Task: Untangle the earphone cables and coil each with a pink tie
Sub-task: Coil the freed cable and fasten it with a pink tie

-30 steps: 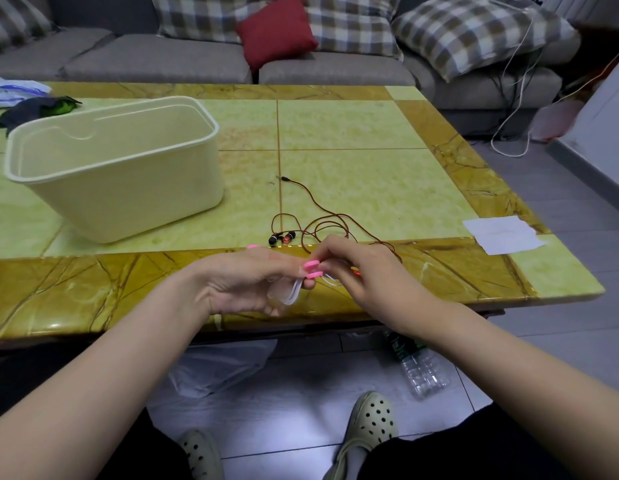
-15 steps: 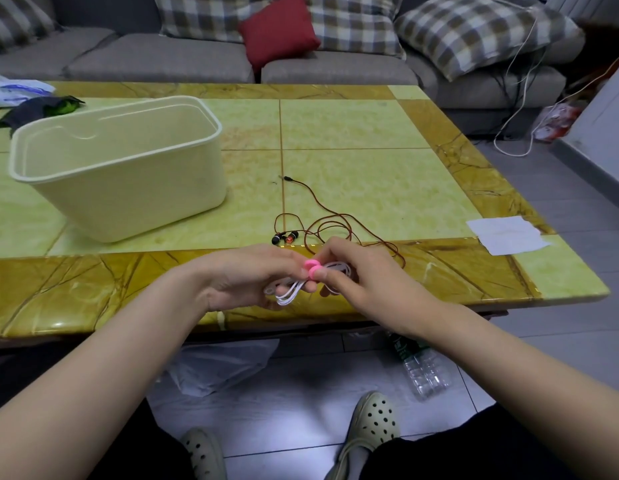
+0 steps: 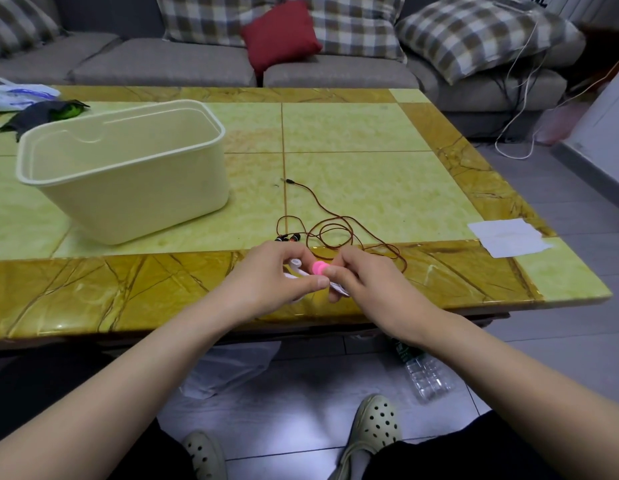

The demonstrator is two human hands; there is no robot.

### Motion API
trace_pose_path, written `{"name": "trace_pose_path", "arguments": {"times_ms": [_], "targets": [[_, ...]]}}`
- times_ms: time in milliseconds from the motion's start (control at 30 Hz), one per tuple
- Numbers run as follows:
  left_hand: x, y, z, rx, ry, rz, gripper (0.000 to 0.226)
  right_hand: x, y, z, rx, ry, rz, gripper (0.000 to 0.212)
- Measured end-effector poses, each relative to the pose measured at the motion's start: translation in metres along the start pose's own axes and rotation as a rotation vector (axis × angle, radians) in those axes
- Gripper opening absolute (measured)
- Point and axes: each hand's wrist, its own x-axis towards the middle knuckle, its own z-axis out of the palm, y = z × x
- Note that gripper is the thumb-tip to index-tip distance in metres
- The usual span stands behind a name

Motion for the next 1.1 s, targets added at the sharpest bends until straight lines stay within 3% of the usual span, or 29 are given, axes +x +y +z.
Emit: {"name": "trace_pose_path", "arguments": {"times_ms": [200,367,600,767,900,1100], "targets": [[0.002,0.001,0.004,0.026,0.092,-0.007,0.010,-0.002,0.000,0.002,0.182,0.009,0.030,0.024],[0.002,0.004,0.006,0.066,0.130,-0.022,0.011,-0.002,0.003,0.000,0.078,0.016,-0.016,0.006],[0.000,0.005,0.008,0.222,0.143,0.108,0.010,-0.002,0.006,0.001,-0.088,0.057,-0.011,0.014],[-0.002,0.006,0.008,0.265,0.062,0.119,0.009,-0.004,0.008,0.001,-0.199,0.071,-0.061,0.011],[-0.001,0.003,0.006,0.139,0.080,0.067,0.018,-0.005,0.006,0.004,-0.125,0.143,-0.091,0.010],[0.002,-0.004,0.010,-0.258,0.183,-0.065,0.012,-0.002,0.001,0.004,-0.154,0.308,-0.191,0.007]]}}
